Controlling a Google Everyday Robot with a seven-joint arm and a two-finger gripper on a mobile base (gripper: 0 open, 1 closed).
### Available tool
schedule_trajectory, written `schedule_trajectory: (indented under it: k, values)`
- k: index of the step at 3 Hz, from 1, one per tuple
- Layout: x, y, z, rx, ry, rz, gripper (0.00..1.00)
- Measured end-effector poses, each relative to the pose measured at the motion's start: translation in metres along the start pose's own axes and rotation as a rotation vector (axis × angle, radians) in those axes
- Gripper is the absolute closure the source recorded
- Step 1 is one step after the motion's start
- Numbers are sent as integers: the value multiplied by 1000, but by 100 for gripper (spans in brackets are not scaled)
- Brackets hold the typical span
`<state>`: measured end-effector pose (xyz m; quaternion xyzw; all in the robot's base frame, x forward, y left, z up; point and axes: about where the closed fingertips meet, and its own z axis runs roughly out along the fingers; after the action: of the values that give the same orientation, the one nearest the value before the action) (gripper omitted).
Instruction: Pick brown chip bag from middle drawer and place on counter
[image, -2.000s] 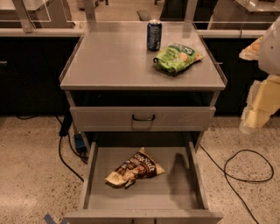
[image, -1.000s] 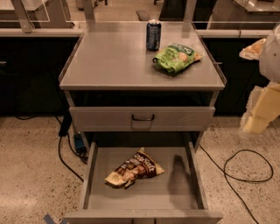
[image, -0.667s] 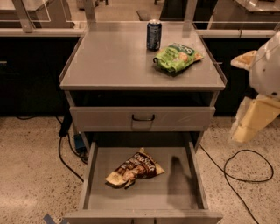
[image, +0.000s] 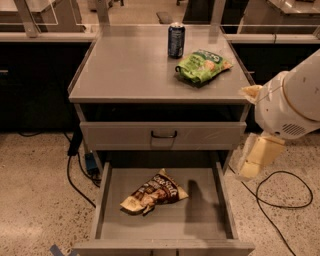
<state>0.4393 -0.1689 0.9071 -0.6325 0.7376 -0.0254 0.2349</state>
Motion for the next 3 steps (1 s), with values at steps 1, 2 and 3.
schedule_trajectory:
  k: [1, 2, 3]
  values:
    - [-1, 13, 17, -11, -8, -3, 0]
    - [-2, 32, 52, -46, -31, -2, 0]
    - [1, 47, 88, -70, -60, 1, 0]
